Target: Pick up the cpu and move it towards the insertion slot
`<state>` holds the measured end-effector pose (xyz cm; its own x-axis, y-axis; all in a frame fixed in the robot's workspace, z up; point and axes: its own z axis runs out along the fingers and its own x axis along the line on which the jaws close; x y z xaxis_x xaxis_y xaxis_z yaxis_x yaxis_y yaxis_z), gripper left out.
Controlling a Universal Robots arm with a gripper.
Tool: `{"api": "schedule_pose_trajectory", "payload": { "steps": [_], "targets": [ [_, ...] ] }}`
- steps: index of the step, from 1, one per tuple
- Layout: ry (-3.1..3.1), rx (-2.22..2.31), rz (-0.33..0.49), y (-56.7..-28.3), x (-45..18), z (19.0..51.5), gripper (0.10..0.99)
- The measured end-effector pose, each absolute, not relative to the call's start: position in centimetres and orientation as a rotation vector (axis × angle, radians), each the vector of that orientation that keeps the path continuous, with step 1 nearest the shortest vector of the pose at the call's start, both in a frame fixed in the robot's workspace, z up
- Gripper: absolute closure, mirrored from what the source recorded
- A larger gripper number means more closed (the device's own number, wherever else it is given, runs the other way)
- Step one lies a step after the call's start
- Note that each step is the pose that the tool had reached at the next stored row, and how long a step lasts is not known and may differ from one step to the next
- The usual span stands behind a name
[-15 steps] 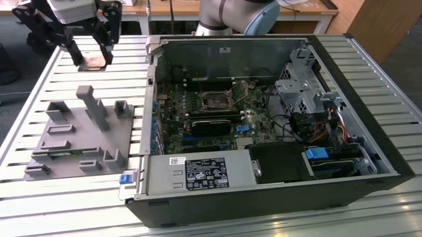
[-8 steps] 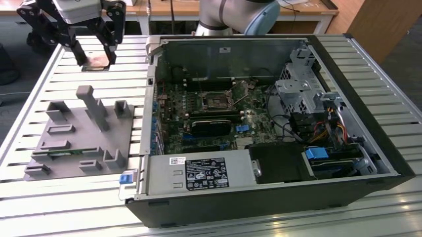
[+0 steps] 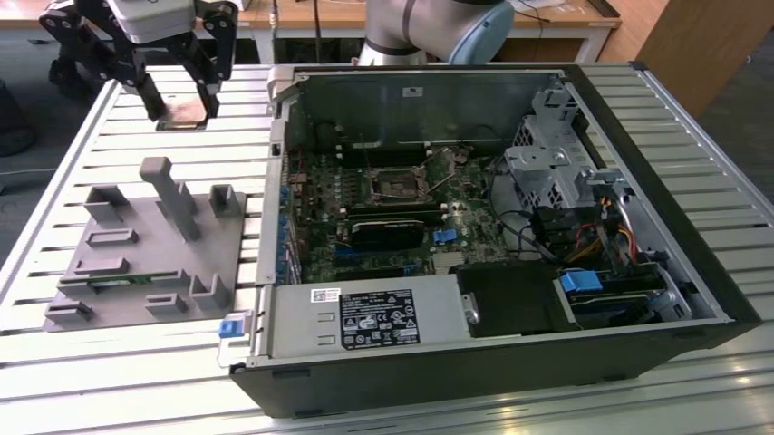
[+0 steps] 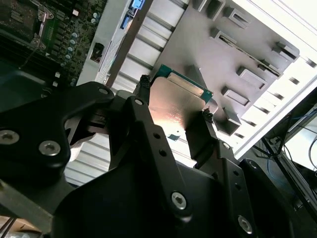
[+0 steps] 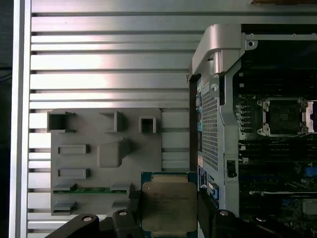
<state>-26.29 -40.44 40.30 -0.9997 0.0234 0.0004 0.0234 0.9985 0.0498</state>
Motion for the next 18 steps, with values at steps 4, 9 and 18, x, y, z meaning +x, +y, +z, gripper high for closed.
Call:
{"api": "schedule_pose_trajectory", "payload": {
  "steps": [4,9,18],
  "targets": [
    [3.14,0.037,0.078,-40.4,-26.0,40.3,0.549],
    [3.14,0.037,0.078,-40.4,-25.6,40.3,0.549],
    [3.14,0.037,0.078,-40.4,-24.7,40.3,0.549]
  ]
}}
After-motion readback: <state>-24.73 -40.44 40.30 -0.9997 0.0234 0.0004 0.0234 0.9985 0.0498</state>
